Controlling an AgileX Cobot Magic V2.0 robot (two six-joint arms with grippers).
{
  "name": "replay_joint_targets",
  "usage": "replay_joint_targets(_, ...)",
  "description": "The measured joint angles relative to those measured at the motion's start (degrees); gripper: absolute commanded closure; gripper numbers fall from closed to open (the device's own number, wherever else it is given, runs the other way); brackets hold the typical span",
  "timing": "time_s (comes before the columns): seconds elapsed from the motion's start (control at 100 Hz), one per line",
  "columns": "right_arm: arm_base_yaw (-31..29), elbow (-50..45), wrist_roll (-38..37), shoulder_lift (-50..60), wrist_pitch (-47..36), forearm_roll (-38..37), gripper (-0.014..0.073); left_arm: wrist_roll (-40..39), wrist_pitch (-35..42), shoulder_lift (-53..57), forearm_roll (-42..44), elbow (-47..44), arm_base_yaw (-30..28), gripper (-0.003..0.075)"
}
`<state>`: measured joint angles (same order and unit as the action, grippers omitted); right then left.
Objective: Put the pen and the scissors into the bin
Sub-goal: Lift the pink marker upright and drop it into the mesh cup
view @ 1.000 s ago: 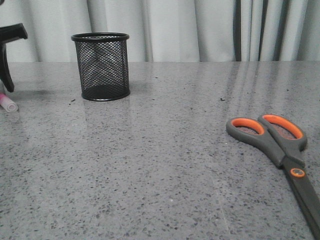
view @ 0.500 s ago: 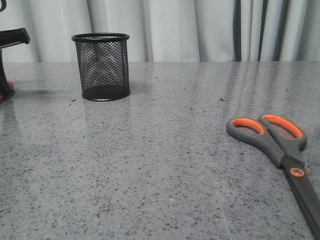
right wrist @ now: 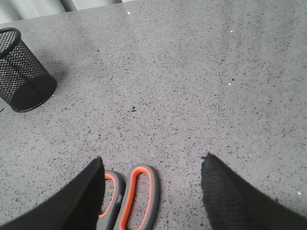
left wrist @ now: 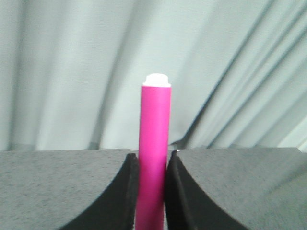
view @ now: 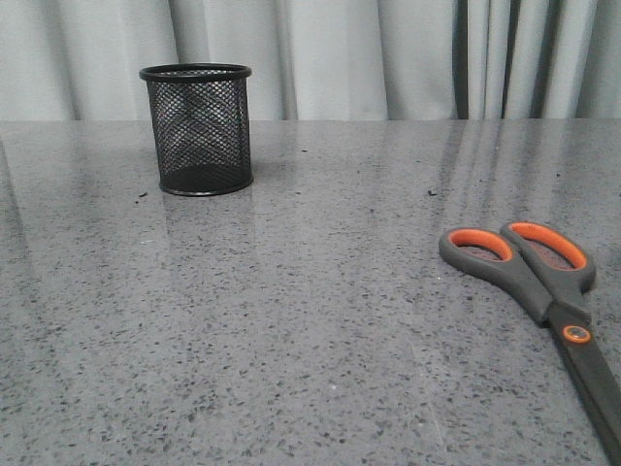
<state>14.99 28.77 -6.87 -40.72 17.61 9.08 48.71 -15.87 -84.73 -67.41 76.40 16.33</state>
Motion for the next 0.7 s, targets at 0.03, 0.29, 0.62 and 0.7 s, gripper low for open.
replay_joint_targets(0.03,0.00,0.00,0.00,0.00,-0.09,0.00,0.0195,1.42,0.76,-0.61,-0.74,0.00,0.91,0.0739)
replay_joint_targets(0.29,0.00,0.00,0.00,0.00,0.53,0.11,0.0195,5.66,2.69,-7.38,-2.04,-0.45,3.54,0.0739)
replay_joint_targets(0.62,0.00,0.00,0.00,0.00,2.27,0.11,0.0195,6.29,-0.71,-13.11,-1.11,-0.54,3.54,0.0739)
replay_joint_targets(0.7,0.00,0.00,0.00,0.00,2.51,0.11,0.0195,6.40,-0.85,-13.34,0.32,-0.54,3.54,0.0724)
